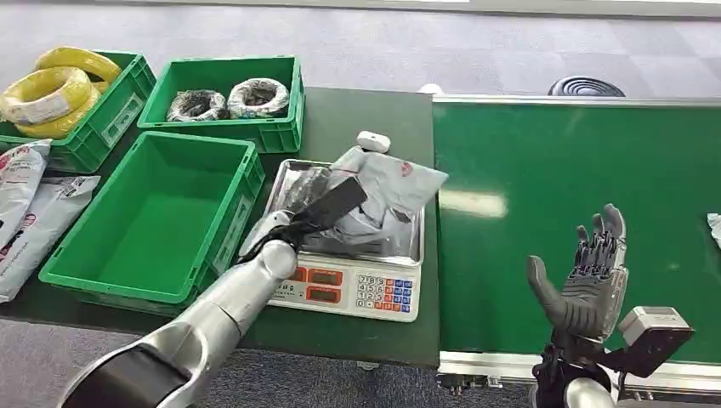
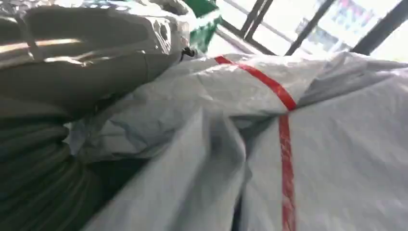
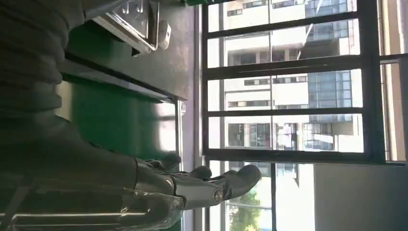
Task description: Moved the parcel from conveyor to table for the left to box.
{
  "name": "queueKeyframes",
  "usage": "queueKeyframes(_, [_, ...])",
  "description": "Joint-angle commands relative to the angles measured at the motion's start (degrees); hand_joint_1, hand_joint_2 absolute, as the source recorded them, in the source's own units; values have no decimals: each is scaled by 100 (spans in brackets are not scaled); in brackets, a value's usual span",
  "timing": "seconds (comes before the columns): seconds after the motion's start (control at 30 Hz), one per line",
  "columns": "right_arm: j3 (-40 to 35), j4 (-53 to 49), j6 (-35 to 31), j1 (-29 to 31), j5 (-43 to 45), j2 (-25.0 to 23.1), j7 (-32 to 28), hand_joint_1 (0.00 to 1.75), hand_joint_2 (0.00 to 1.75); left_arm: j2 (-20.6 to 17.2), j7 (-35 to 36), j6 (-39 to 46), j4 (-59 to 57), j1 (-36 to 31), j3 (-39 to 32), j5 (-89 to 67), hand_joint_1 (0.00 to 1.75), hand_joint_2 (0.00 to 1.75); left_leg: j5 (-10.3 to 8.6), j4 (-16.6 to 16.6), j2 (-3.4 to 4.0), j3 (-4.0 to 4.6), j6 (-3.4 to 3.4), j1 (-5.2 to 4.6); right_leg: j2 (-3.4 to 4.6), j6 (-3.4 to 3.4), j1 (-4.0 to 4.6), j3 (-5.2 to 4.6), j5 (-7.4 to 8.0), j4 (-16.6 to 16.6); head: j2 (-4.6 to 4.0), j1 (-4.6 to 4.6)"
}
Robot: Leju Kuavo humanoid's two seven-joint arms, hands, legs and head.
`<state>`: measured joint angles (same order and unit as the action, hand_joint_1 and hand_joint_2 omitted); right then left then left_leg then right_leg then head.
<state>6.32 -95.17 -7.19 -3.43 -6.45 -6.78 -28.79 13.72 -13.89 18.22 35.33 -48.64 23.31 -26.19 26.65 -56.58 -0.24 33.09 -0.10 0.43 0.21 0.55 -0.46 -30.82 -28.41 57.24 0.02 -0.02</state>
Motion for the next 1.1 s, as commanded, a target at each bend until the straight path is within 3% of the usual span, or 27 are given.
queueKeyframes(0.03, [50,-231,-131,-406,33,-128,18,0,175,-1235,-49,705,2691,257,-1723,-99,175,175,4,1,26,5,-5,3,23,-6,3,-16,2,3,0,2])
queueKeyframes(0.23, [171,-384,-95,-675,6,-199,-2,0,175,-1817,-178,792,3282,825,-2545,197,175,175,8,12,38,3,-4,8,32,-8,7,-15,-2,-2,0,4])
queueKeyframes(0.37, [183,-375,-104,-618,-19,-108,36,0,175,-2275,-25,580,2746,986,-3031,43,175,175,4,14,32,11,-3,7,28,-8,6,-20,-2,-2,0,7])
queueKeyframes(0.47, [195,-342,-145,-616,-6,-91,66,0,175,-2482,107,394,2321,1138,-3214,-103,162,175,0,18,35,10,-4,7,24,-11,6,-18,0,-7,0,4])
queueKeyframes(0.5, [198,-332,-145,-620,-9,-111,82,0,175,-2558,318,198,2182,1211,-3180,-304,127,175,2,17,43,9,-5,6,28,-11,4,-20,-1,-3,0,7])
queueKeyframes(0.53, [196,-330,-146,-623,-9,-116,82,0,175,-2559,302,210,2178,1249,-3204,-288,108,175,2,19,41,7,-4,5,26,-11,3,-17,-2,-5,0,4])
queueKeyframes(0.6, [196,-330,-146,-623,-9,-116,82,0,175,-2559,302,210,2178,1249,-3204,-288,108,175,2,19,41,7,-4,5,26,-11,3,-17,-2,-5,0,4])
queueKeyframes(0.63, [196,-325,-144,-625,-15,-130,85,0,175,-2592,313,123,2134,1341,-3192,-329,82,175,2,22,47,3,-5,5,30,-11,3,-15,-1,-7,0,4])
queueKeyframes(0.67, [202,-334,-147,-631,-23,-158,85,0,175,-2604,298,8,2063,1460,-3204,-380,0,175,0,27,53,-2,-6,6,36,-12,4,-12,3,-12,0,4])
queueKeyframes(0.7, [231,-367,-67,-559,-62,-213,151,0,175,-2608,478,-148,2009,1712,-3278,-567,0,175,3,19,34,4,-4,4,17,-9,2,-13,-6,-7,0,7])
queueKeyframes(0.93, [283,-329,23,-542,-122,-279,225,0,175,-2705,464,-278,1559,1588,-3552,-484,0,175,0,11,24,21,-5,8,6,-10,7,-23,-5,-3,0,7])
queueKeyframes(1.0, [283,-344,6,-628,-145,-293,246,0,175,-2481,-246,379,2248,1917,-3935,51,0,175,-2,15,24,16,-5,8,6,-10,8,-18,-4,-6,0,7])
queueKeyframes(1.07, [281,-333,9,-665,-145,-280,225,0,175,-2400,-411,498,2707,2138,-4011,250,0,175,-1,19,29,13,-3,8,10,-9,8,-15,-3,-11,0,7])
queueKeyframes(1.1, [280,-311,-9,-692,-107,-255,195,0,175,-2240,-1083,666,3314,2379,-4111,784,0,175,3,15,30,14,-3,10,12,-9,10,-16,-4,-10,0,7])
